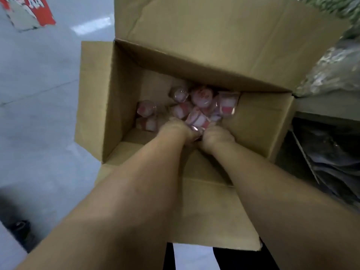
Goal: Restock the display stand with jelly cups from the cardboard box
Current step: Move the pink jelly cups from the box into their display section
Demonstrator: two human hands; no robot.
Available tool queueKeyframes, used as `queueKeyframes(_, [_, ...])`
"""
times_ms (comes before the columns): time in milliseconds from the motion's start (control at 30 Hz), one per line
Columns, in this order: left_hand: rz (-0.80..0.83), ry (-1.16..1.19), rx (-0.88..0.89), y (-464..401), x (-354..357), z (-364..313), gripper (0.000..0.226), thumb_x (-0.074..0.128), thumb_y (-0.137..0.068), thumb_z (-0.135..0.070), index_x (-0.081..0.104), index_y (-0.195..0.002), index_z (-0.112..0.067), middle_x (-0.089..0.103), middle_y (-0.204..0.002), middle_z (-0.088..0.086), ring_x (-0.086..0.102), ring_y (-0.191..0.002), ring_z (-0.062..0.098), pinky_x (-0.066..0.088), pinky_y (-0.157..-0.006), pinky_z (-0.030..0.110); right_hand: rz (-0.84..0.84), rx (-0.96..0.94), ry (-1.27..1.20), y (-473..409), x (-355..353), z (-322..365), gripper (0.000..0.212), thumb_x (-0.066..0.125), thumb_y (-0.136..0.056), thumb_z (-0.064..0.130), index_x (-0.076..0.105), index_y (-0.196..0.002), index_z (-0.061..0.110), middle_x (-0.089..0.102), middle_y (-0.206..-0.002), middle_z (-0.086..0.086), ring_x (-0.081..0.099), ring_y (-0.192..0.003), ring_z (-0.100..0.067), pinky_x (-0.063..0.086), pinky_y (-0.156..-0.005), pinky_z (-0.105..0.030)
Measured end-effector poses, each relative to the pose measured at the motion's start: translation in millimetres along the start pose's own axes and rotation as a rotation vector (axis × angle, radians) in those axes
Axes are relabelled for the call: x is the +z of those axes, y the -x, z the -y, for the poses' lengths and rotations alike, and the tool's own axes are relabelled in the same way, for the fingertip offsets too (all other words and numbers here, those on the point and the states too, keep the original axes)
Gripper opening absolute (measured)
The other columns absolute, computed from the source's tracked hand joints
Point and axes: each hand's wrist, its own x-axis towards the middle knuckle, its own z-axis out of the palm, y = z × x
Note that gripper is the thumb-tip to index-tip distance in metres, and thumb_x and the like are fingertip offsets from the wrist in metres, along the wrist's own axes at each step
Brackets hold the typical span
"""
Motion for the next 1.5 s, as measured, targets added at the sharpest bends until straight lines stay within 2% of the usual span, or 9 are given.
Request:
queueKeyframes(100, [-0.126, 0.11, -0.133, -9.8, 4.2, 3.2, 0.098, 0.073, -0.069, -0.05, 0.025, -0.138, 0.0, 0.045, -0.135, 0.012, 0.048, -0.123, 0.029, 0.044, -0.094, 0.033, -0.124, -0.031, 0.076, -8.8, 4.6, -2.1, 0.056, 0.051, -0.093, 0.024, 0.025, -0.137, -0.001, 0.05, -0.134, -0.016, 0.05, -0.123, -0.031, 0.044, -0.092, -0.035])
queueKeyframes(267, [-0.083, 0.217, -0.017, 18.2, -20.1, 15.0, 0.058, 0.075, -0.075, -0.024, 0.052, -0.123, -0.001, 0.058, -0.122, 0.018, 0.057, -0.112, 0.033, 0.046, -0.091, 0.036, -0.228, -0.139, 0.176, 25.7, -9.5, -2.9, 0.073, 0.062, -0.079, 0.045, 0.033, -0.13, 0.001, 0.051, -0.129, -0.018, 0.045, -0.121, -0.033, 0.039, -0.092, -0.036])
queueKeyframes(367, [-0.089, 0.426, 0.109, 71.6, -44.5, 26.9, 0.017, 0.071, -0.076, -0.01, 0.06, -0.088, -0.006, 0.064, -0.076, 0.007, 0.063, -0.076, 0.022, 0.055, -0.069, 0.028, -0.064, -0.086, -0.329, 75.4, -33.4, -0.1, 0.052, 0.063, -0.08, 0.04, 0.04, -0.119, 0.016, 0.061, -0.106, -0.012, 0.06, -0.096, -0.03, 0.045, -0.075, -0.032])
queueKeyframes(467, [-0.15, 0.698, 0.184, 148.6, -70.7, 35.6, 0.039, 0.065, -0.07, 0.002, 0.049, -0.105, -0.004, 0.056, -0.066, 0.003, 0.053, -0.047, 0.008, 0.044, -0.043, 0.02, 0.062, -0.058, -1.032, 151.3, -69.9, 4.2, 0.022, 0.061, -0.083, 0.017, 0.045, -0.098, 0.017, 0.054, -0.068, -0.003, 0.047, -0.052, -0.018, 0.039, -0.051, -0.027])
queueKeyframes(833, [-0.301, 0.885, 0.766, 471.7, -170.2, -5.9, 0.05, 0.062, -0.067, -0.011, 0.049, -0.111, -0.03, 0.067, -0.101, -0.012, 0.063, -0.088, -0.003, 0.048, -0.069, 0.011, -0.357, -0.678, -1.354, 489.5, -242.4, -6.2, 0.048, 0.056, -0.074, -0.019, 0.045, -0.106, 0.015, 0.051, -0.083, 0.003, 0.051, -0.053, 0.01, 0.042, -0.045, -0.004])
queueKeyframes(967, [-0.238, 0.768, 1.021, 569.9, -186.1, -54.0, 0.058, 0.068, -0.067, -0.017, 0.049, -0.117, -0.037, 0.066, -0.106, -0.017, 0.062, -0.099, 0.004, 0.051, -0.082, 0.021, -0.676, -0.678, -1.289, 577.1, -276.7, -37.1, 0.044, 0.071, -0.068, 0.017, 0.051, -0.105, 0.029, 0.059, -0.101, 0.006, 0.06, -0.087, -0.001, 0.048, -0.068, -0.011])
queueKeyframes(1067, [-0.188, 0.683, 1.177, 625.9, -180.9, -99.8, 0.058, 0.066, -0.069, -0.018, 0.046, -0.12, -0.038, 0.066, -0.105, -0.015, 0.062, -0.099, 0.007, 0.048, -0.081, 0.019, -0.881, -0.701, -1.305, 624.2, -289.6, -73.7, 0.058, 0.072, -0.069, 0.009, 0.049, -0.116, 0.034, 0.06, -0.108, 0.015, 0.06, -0.101, -0.004, 0.048, -0.086, -0.022])
queueKeyframes(1333, [-0.175, 0.396, 1.468, 711.0, -109.9, -212.1, 0.045, 0.07, -0.069, -0.008, 0.051, -0.107, -0.024, 0.065, -0.098, -0.024, 0.06, -0.094, -0.006, 0.045, -0.08, 0.01, -1.278, -0.656, -1.298, 706.6, -292.2, -194.4, 0.051, 0.079, -0.066, 0.016, 0.052, -0.102, 0.04, 0.062, -0.099, 0.028, 0.061, -0.088, 0.009, 0.044, -0.066, -0.002])
queueKeyframes(1500, [-0.165, 0.386, 1.544, 735.4, -57.8, -259.3, 0.054, 0.073, -0.063, -0.006, 0.038, -0.097, -0.028, 0.057, -0.099, 0.001, 0.058, -0.084, 0.002, 0.047, -0.072, 0.01, -1.402, -0.584, -1.308, 725.1, -281.0, -265.9, 0.054, 0.079, -0.065, 0.011, 0.053, -0.104, 0.039, 0.062, -0.1, 0.027, 0.061, -0.09, 0.008, 0.044, -0.075, -0.005])
